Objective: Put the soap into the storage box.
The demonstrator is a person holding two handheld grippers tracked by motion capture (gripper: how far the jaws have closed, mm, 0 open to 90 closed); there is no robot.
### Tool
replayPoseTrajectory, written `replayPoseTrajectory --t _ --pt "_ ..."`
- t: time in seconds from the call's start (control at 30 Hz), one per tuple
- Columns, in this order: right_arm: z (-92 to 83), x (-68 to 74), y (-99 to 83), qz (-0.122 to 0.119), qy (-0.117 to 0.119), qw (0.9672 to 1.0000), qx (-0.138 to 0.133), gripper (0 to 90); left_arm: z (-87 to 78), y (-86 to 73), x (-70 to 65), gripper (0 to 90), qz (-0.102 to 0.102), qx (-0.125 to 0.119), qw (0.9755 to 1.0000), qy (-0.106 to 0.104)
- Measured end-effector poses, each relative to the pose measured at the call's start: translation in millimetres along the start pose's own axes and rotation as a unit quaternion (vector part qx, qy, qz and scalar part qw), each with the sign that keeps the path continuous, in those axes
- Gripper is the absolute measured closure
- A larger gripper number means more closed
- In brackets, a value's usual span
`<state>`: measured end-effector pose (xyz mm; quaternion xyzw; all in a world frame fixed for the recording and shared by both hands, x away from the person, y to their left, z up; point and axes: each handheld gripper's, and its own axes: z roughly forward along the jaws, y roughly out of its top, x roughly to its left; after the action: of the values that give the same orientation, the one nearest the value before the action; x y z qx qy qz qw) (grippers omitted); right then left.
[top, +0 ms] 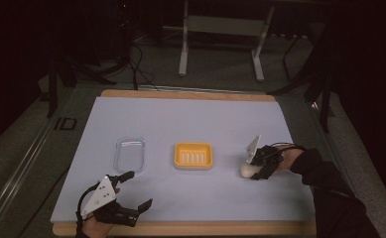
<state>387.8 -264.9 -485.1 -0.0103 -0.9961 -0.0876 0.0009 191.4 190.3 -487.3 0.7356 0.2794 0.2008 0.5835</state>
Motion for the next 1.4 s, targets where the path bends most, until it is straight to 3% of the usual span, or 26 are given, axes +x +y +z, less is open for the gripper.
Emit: replayPoseTrajectory --t 0.67,0.9,1.4 --pt "-34.6 -3.1 16.9 -0.004 -0.017 0.9992 -0.037 50.0 -0.4 0.0 -0.6 1.2 0.001 -0.002 1.0 -0.003" --pt "-44.7 -5.0 33.0 -0.009 -0.009 0.999 -0.042 50.0 -0.5 -0.5 -0.9 1.1 0.002 0.001 1.0 -0.005" --pt "-65.8 -7.2 69.3 -0.028 -0.021 0.9983 -0.047 50.0 -1.4 -0.5 -1.6 1.2 0.0 -0.001 1.0 -0.008"
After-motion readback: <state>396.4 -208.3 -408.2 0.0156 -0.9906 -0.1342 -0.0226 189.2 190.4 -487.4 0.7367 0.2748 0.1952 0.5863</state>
